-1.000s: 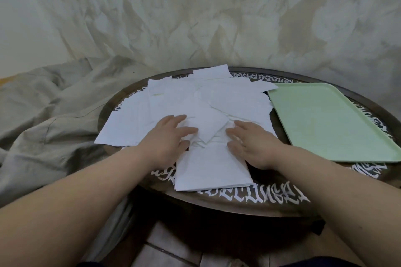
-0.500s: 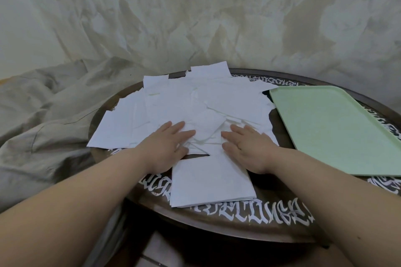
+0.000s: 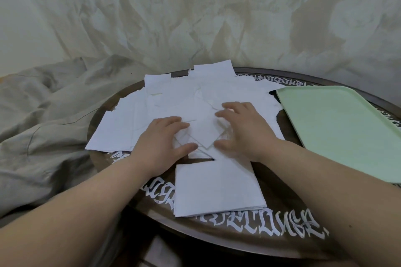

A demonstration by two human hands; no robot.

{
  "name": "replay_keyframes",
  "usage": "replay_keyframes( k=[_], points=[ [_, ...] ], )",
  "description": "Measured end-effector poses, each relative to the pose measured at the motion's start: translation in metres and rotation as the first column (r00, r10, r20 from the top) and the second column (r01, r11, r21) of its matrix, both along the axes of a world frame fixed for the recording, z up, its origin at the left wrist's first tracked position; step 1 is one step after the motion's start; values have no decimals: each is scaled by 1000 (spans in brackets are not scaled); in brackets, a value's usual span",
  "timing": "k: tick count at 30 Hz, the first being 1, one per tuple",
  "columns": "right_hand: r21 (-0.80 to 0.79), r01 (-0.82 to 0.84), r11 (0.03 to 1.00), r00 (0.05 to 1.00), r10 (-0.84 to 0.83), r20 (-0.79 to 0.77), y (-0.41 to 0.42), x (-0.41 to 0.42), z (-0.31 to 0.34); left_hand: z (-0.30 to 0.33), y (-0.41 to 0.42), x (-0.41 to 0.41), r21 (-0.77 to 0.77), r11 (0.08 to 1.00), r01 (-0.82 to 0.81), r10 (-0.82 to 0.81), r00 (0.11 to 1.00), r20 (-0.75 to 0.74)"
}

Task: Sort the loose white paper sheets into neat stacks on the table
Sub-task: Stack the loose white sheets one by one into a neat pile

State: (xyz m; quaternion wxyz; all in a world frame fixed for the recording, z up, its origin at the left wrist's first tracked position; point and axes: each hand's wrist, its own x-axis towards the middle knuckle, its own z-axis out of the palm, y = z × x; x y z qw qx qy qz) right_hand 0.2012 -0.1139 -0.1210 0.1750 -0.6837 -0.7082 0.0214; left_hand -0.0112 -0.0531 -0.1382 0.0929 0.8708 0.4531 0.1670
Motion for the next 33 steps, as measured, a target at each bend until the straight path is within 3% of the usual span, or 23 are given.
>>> replay_keyframes(
  k=[4,8,11,14,20,25,29,31,33],
  points=[
    [-16,129,991,991,-130,-38,12,18,8,10,12,9,60,997,-38,37,999,20],
    [-146,170,975,985,-173,-12,26,23,7,10,23,28,0,999,-32,32,999,-5],
    [-156,210,965,978,-206,40,37,27,2,7,27,36,-30,999,-39,39,999,-12],
    [-80,218,973,966,-204,157,43,31,-2,2,27,34,-83,996,-38,37,999,-5],
    [34,240,970,947,-242,210,49,36,-11,0,31,24,-101,994,-29,25,999,-33],
    [254,216,943,972,-232,33,46,31,-4,3,36,25,-13,992,-124,124,992,-19],
    [519,6,855,999,13,-33,44,11,6,6,39,18,5,983,-183,183,982,47],
    [428,-78,900,996,84,7,45,-1,3,6,40,12,-12,982,-191,191,980,61],
    [186,-106,977,993,93,77,47,-10,-3,7,40,4,-63,985,-161,165,985,56]
  ],
)
